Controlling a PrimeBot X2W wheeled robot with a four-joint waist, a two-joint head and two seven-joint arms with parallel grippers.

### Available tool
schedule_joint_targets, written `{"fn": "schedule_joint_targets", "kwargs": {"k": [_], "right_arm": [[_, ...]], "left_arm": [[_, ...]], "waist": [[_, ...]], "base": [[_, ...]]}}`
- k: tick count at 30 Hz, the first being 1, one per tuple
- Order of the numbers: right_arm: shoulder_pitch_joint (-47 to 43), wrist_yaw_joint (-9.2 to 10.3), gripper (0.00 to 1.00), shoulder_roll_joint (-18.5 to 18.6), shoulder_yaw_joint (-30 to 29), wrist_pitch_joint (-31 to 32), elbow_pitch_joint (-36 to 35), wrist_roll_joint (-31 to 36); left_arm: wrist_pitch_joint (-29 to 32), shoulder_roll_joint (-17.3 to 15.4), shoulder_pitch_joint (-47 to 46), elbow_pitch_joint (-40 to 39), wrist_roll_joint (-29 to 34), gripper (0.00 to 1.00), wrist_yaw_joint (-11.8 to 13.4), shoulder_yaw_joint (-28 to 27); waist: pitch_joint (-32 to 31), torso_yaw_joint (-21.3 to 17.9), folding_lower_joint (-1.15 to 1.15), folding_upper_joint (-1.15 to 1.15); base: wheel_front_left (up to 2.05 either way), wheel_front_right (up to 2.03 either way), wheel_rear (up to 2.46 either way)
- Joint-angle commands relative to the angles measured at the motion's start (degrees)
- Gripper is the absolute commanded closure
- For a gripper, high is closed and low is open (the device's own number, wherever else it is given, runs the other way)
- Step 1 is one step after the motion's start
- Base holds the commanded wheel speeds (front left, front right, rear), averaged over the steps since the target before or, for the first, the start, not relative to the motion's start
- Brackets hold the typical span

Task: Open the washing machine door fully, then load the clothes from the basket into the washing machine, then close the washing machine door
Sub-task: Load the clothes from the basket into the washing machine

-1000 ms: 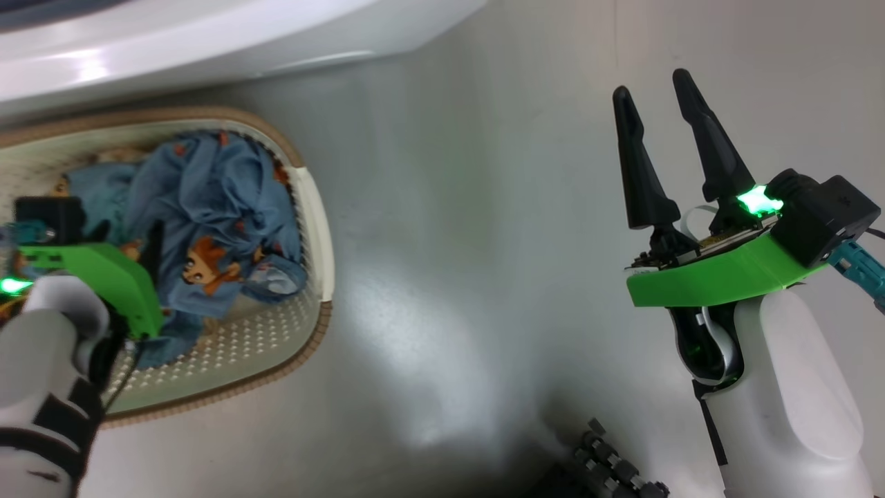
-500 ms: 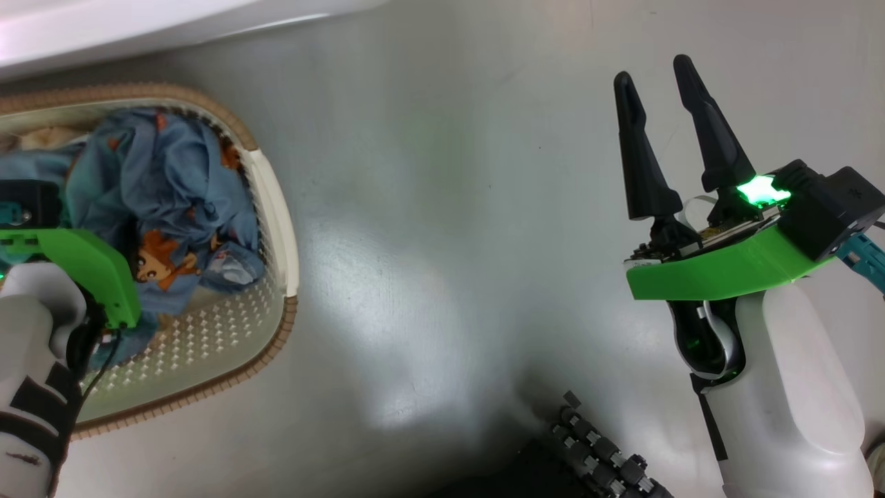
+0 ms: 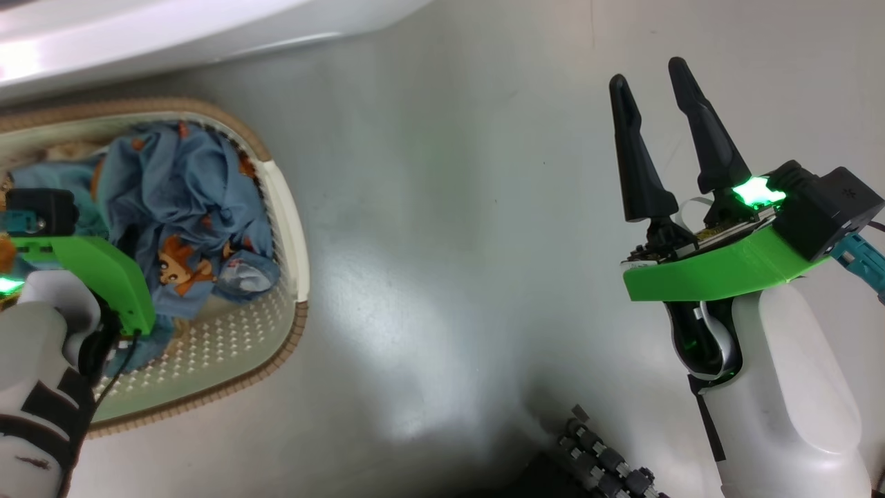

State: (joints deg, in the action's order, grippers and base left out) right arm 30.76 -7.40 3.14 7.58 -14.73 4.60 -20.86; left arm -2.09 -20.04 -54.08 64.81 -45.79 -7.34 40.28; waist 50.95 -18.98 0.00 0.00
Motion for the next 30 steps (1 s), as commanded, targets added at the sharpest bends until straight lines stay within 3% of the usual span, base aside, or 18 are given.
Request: {"fn": "schedule_joint_targets", "kwargs": {"k": [1,17,30], "right_arm": [[-1.0,-0.09,0.0,-0.3,1.1,-0.3,-0.9,0.2],[-3.1,-0.09,0.0,-0.3,1.0,-0.3,1.8,1.0],[-7.1,-0.09,0.0,-0.3,-0.3,-0.3,4.3,1.2]], "left_arm": [[-1.3,-1.8,1.9,-0.8,-0.9,1.0,-0.1,-0.6],[-10.7,-2.3,10.3,-8.9,-9.5,1.0,-0.1,4.1],[-12.9,-2.8,17.3,-17.9,-12.7,1.0,-0.1,2.5]], "waist": [[-1.6,0.9,0.0,0.0],[-14.7,4.7,0.0,0.0],[-26.2,7.6,0.0,0.0]], "base": [[0.0,0.0,0.0],[0.0,0.0,0.0],[0.0,0.0,0.0]]}}
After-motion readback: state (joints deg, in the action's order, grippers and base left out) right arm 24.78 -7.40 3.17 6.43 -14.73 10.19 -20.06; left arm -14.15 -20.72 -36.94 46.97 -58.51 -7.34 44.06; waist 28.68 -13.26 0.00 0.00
